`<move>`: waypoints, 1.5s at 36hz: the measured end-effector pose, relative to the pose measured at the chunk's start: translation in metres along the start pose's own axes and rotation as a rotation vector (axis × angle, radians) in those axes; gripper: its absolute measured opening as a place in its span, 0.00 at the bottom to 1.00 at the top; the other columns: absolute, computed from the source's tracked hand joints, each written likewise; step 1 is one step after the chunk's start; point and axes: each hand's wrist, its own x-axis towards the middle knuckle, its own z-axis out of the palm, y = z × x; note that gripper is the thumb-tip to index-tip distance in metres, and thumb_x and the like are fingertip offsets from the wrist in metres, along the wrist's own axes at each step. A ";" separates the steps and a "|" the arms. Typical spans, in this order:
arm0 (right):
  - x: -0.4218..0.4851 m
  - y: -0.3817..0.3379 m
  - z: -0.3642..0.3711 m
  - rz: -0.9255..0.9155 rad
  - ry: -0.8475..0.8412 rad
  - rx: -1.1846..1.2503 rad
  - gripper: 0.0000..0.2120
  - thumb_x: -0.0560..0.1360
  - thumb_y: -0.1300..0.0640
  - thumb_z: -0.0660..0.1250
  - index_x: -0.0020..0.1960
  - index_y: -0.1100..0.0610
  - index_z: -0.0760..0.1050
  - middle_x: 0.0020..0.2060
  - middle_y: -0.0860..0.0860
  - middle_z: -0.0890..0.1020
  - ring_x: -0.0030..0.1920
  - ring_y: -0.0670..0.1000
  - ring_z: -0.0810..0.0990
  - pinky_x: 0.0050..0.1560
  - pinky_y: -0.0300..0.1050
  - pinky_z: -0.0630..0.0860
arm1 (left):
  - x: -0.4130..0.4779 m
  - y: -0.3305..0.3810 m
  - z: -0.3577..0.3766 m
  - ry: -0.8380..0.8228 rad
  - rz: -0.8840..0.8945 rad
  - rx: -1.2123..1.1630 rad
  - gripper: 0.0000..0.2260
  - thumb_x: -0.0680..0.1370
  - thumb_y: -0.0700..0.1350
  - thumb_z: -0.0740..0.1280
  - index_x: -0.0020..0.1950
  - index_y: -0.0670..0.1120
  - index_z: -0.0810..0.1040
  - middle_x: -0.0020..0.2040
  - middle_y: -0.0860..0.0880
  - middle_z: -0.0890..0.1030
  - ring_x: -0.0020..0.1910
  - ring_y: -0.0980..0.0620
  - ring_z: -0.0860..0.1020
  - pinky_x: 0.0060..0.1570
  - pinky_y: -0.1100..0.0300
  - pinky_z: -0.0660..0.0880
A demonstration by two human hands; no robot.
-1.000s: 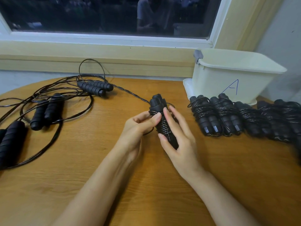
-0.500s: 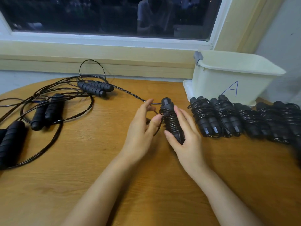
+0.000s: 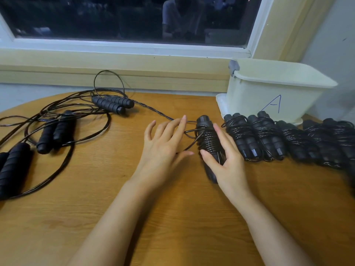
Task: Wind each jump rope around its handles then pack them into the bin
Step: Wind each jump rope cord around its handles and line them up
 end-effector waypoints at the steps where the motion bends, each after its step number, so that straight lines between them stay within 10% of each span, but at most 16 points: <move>1: 0.000 0.000 -0.001 0.009 0.000 0.012 0.32 0.76 0.61 0.72 0.76 0.54 0.65 0.68 0.41 0.70 0.71 0.35 0.66 0.66 0.26 0.61 | 0.000 0.000 0.000 -0.003 -0.006 -0.019 0.33 0.79 0.60 0.57 0.78 0.41 0.61 0.67 0.47 0.75 0.64 0.49 0.71 0.71 0.41 0.61; 7: 0.000 -0.005 -0.003 0.054 0.006 0.151 0.31 0.76 0.58 0.72 0.75 0.48 0.64 0.69 0.41 0.72 0.72 0.43 0.69 0.73 0.48 0.67 | -0.001 0.014 -0.007 -0.057 -0.203 -0.456 0.19 0.80 0.59 0.54 0.62 0.47 0.66 0.71 0.51 0.72 0.64 0.72 0.62 0.73 0.52 0.60; 12: -0.002 -0.010 -0.002 0.081 0.009 0.258 0.32 0.73 0.54 0.71 0.76 0.50 0.66 0.70 0.43 0.73 0.72 0.44 0.70 0.73 0.54 0.68 | 0.001 0.015 -0.004 -0.014 -0.367 -0.722 0.10 0.81 0.48 0.62 0.53 0.41 0.74 0.60 0.49 0.82 0.61 0.62 0.76 0.56 0.67 0.73; 19: -0.005 -0.018 -0.002 0.096 -0.077 0.408 0.31 0.75 0.65 0.71 0.74 0.51 0.66 0.65 0.38 0.77 0.69 0.39 0.72 0.65 0.36 0.71 | 0.003 0.016 -0.012 -0.131 -0.459 -0.930 0.22 0.83 0.47 0.58 0.77 0.49 0.60 0.59 0.57 0.79 0.62 0.63 0.75 0.59 0.71 0.71; 28: -0.003 -0.025 -0.008 0.127 -0.202 0.540 0.29 0.74 0.59 0.67 0.74 0.48 0.65 0.69 0.40 0.74 0.71 0.41 0.70 0.66 0.36 0.70 | 0.005 0.015 -0.019 -0.104 -0.576 -1.514 0.19 0.79 0.43 0.62 0.69 0.41 0.73 0.61 0.44 0.82 0.59 0.51 0.80 0.56 0.61 0.76; 44: -0.006 -0.015 0.007 -0.042 -0.220 -0.061 0.29 0.84 0.62 0.56 0.79 0.44 0.49 0.80 0.44 0.53 0.78 0.38 0.49 0.69 0.24 0.51 | 0.003 0.034 -0.013 0.160 -0.610 -1.276 0.14 0.79 0.34 0.66 0.60 0.49 0.77 0.49 0.51 0.84 0.41 0.65 0.81 0.40 0.72 0.74; 50: -0.012 -0.018 0.016 -0.041 -0.233 -0.425 0.52 0.72 0.40 0.70 0.74 0.31 0.29 0.79 0.38 0.38 0.78 0.49 0.56 0.59 0.46 0.74 | 0.001 0.042 -0.012 0.210 -0.662 -1.246 0.13 0.77 0.39 0.69 0.62 0.47 0.79 0.53 0.50 0.85 0.54 0.56 0.83 0.53 0.63 0.79; 54: -0.010 -0.016 0.020 -0.128 -0.089 -0.588 0.53 0.70 0.46 0.76 0.80 0.44 0.42 0.81 0.45 0.48 0.72 0.53 0.70 0.45 0.44 0.79 | 0.001 0.044 -0.012 0.194 -0.626 -1.224 0.12 0.77 0.38 0.69 0.57 0.52 0.79 0.51 0.52 0.85 0.52 0.58 0.83 0.49 0.67 0.77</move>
